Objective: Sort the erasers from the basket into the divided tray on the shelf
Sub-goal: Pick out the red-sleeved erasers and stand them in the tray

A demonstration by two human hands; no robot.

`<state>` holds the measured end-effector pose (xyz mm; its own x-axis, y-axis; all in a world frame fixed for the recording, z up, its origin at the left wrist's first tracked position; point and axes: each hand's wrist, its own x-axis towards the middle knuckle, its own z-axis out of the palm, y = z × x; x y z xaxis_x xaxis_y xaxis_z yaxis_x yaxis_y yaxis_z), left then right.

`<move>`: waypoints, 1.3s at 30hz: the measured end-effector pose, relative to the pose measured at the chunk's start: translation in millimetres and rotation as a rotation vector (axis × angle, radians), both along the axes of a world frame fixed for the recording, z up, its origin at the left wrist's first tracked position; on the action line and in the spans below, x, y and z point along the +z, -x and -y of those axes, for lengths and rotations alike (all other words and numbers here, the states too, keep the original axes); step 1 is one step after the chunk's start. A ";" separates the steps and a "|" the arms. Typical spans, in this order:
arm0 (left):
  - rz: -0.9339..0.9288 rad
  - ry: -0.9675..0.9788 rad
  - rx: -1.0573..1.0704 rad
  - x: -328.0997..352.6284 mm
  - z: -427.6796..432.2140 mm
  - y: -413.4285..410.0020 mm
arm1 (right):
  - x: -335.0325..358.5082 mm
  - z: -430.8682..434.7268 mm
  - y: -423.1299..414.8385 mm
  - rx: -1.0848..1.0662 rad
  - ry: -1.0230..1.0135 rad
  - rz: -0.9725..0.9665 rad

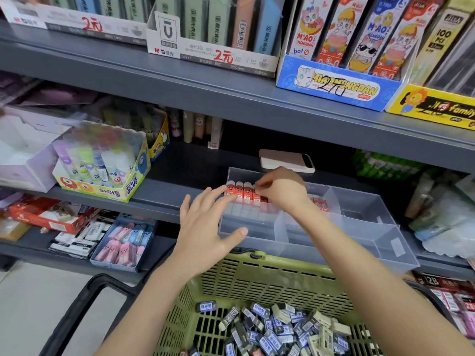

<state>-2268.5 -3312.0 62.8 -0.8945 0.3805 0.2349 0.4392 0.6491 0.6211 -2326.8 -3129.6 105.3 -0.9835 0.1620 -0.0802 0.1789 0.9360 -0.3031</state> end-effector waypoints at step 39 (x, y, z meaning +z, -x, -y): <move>0.629 -0.374 0.129 -19.4 51.1 -155.8 | -99.9 84.6 -228.4 0.206 1.290 0.085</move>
<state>-2112.7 -3363.1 43.4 -0.9349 0.2580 -0.2438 -0.1384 0.3674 0.9197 -2098.4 -3214.2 5.3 -0.9651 -0.2291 -0.1266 0.1314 -0.0057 -0.9913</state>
